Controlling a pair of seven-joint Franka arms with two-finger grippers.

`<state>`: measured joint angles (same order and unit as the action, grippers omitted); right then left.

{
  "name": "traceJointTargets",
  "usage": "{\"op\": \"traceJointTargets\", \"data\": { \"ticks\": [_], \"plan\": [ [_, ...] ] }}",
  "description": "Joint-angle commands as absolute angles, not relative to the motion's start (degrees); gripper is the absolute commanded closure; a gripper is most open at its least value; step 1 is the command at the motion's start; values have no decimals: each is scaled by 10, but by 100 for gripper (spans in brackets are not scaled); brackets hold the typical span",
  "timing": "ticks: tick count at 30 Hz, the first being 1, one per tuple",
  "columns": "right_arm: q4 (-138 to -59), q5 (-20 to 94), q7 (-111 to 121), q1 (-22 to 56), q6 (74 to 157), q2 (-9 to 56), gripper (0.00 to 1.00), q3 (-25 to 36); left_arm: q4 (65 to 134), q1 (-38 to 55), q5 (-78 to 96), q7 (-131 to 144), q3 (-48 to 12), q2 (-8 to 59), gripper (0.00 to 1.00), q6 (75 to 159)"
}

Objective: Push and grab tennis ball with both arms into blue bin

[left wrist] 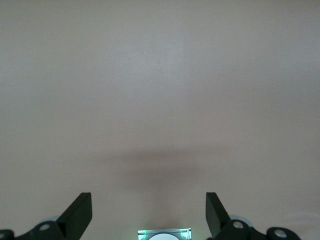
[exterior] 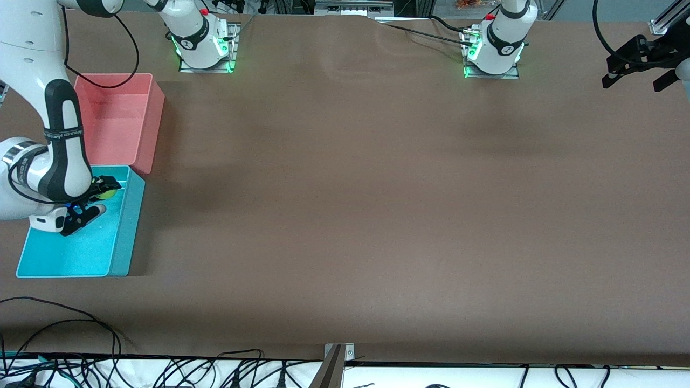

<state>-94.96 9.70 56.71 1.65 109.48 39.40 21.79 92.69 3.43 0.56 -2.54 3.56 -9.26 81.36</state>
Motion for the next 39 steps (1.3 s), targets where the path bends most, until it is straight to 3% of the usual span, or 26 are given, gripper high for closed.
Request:
{"op": "traceJointTargets", "data": {
  "ticks": [1, 13, 27, 39],
  "plan": [
    [-974, 127, 577, 12, 1102, 381, 0, 214, 906, 33, 7, -19, 33, -83, 0, 801],
    [-973, 125, 571, 18, 1088, 338, 0, 216, 906, 33, 7, -19, 33, -83, 0, 800],
    [-969, 81, 414, 45, 955, 212, 0, 224, 906, 33, 7, -19, 33, -83, 0, 801],
    [-969, 33, 193, -7, 906, 127, 0, 93, 906, 33, 8, -18, 33, -83, 0, 801]
  ]
}}
